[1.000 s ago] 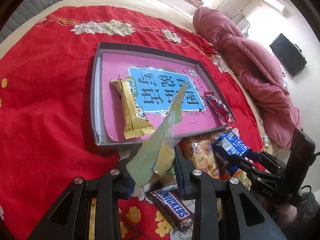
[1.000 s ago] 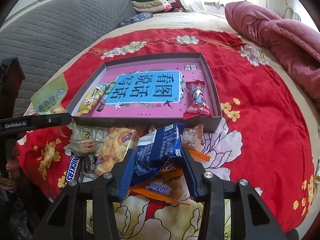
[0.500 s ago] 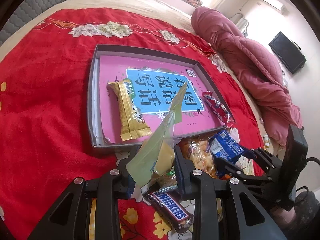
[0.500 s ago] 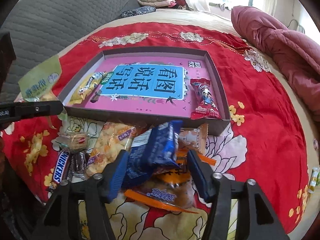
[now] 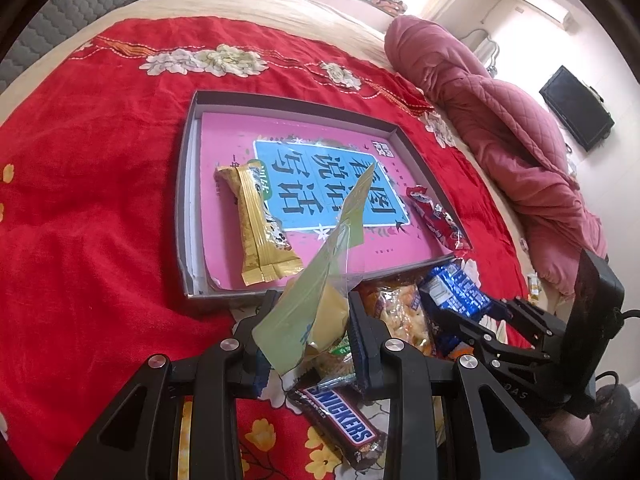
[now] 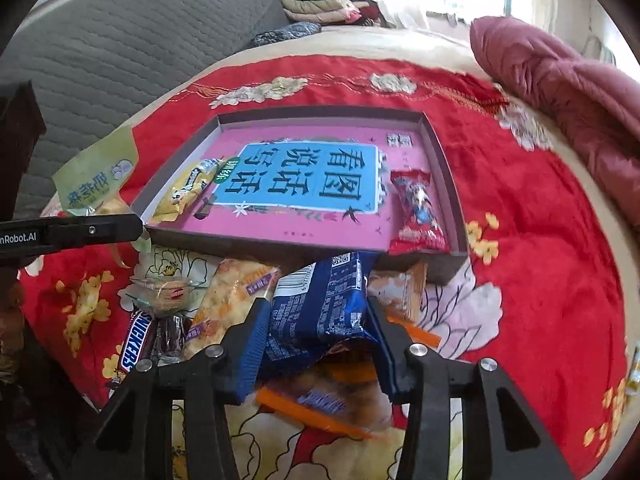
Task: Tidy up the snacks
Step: 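Carry the green bag with the left tool over the tray while the right carries the blue pack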
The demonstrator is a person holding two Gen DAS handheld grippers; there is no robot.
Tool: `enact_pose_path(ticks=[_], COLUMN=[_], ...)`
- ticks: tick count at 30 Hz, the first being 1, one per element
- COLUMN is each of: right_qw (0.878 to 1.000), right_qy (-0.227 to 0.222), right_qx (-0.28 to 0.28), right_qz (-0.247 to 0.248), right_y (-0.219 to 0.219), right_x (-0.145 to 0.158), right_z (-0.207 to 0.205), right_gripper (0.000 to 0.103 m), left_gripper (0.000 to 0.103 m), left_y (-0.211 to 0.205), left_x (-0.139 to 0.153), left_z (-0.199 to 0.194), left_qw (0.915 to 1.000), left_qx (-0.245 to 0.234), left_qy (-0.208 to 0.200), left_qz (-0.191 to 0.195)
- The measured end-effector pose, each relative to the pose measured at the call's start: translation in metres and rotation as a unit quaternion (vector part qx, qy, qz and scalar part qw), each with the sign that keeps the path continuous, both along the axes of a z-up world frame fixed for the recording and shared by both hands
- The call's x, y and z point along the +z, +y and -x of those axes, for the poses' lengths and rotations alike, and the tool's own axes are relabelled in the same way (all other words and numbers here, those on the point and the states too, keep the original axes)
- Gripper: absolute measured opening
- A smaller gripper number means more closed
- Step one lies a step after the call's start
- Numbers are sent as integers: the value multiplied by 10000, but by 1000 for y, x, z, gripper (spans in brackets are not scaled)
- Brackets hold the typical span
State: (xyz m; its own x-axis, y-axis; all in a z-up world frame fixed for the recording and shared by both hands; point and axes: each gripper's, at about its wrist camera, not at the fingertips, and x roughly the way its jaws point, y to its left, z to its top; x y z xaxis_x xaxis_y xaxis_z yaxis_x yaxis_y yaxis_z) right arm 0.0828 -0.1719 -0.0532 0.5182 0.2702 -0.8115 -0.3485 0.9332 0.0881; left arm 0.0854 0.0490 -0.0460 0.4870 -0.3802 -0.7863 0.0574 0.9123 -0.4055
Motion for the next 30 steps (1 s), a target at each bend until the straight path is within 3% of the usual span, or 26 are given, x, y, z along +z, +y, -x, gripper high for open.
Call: enact_pose_path(ticks=[13, 30], right_qw=[9976, 9953], right_qy=[-225, -417], right_qx=[-129, -314], right_qz=[-635, -816], right_y=[-13, -12], right_x=[36, 45], right_z=[5, -24], right_gripper=[47, 47], left_gripper=[34, 34], left_y=[-1, -5], left_x=[7, 15], left_z=[-1, -28], left_qw=[9999, 9993], left_qx=[-1, 182], left_qy=[-109, -302], left_qz=[55, 159])
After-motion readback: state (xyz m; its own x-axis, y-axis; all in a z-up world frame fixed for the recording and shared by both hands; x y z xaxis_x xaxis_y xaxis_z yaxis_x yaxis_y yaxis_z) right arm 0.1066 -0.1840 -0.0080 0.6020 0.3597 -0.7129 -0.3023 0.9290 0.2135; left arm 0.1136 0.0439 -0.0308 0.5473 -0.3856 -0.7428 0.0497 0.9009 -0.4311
